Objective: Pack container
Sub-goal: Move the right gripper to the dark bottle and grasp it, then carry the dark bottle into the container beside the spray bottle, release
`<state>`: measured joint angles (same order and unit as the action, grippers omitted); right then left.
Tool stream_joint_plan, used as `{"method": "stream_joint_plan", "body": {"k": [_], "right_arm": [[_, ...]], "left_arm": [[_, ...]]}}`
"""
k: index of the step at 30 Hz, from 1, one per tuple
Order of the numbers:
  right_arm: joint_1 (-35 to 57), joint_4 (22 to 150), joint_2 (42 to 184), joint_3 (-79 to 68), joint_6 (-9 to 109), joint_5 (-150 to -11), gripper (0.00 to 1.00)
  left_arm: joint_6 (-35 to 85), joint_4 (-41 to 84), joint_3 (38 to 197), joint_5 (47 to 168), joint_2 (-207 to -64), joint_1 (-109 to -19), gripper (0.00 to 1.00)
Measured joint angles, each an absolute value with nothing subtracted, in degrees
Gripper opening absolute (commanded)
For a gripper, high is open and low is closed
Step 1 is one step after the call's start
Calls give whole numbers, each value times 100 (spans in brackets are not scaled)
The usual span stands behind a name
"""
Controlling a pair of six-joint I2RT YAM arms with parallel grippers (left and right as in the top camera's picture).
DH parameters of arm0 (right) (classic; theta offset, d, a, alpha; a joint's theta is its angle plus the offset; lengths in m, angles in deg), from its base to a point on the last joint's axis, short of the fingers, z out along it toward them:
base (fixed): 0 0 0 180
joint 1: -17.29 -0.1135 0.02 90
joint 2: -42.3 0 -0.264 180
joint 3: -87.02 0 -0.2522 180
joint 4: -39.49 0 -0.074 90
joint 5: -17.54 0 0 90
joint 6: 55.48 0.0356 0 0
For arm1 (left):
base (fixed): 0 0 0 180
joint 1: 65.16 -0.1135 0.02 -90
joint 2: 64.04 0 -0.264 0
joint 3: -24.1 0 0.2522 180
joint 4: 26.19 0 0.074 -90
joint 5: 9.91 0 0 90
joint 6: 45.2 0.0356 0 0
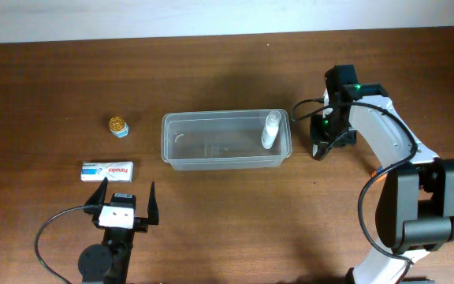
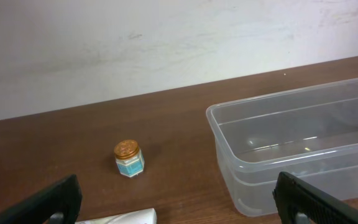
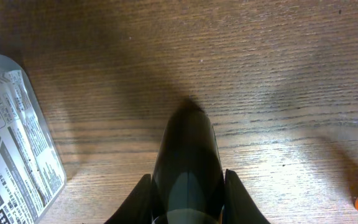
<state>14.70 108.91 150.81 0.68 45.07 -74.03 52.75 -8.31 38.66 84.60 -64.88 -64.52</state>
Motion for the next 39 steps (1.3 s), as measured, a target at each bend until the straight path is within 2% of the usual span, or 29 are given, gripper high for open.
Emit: {"method": "stream_joint_plan", "body": {"k": [11, 23, 31, 39], "right_arm": [[1470, 11718, 15079, 299, 4507, -7403, 16], [1369, 13016, 14274, 2124, 4507, -7407, 16], [419, 12662, 13453, 2566, 4622, -7582, 18], [-770, 11997, 13520, 2579, 4979, -7591, 18]], "left_arm": [[5275, -831, 3863, 8460, -6488, -6452, 99], [5275, -831, 3863, 8460, -6488, -6450, 99], [5275, -831, 3863, 8460, -6488, -6452, 99], [5275, -831, 3863, 8460, -6488, -6452, 99]]}}
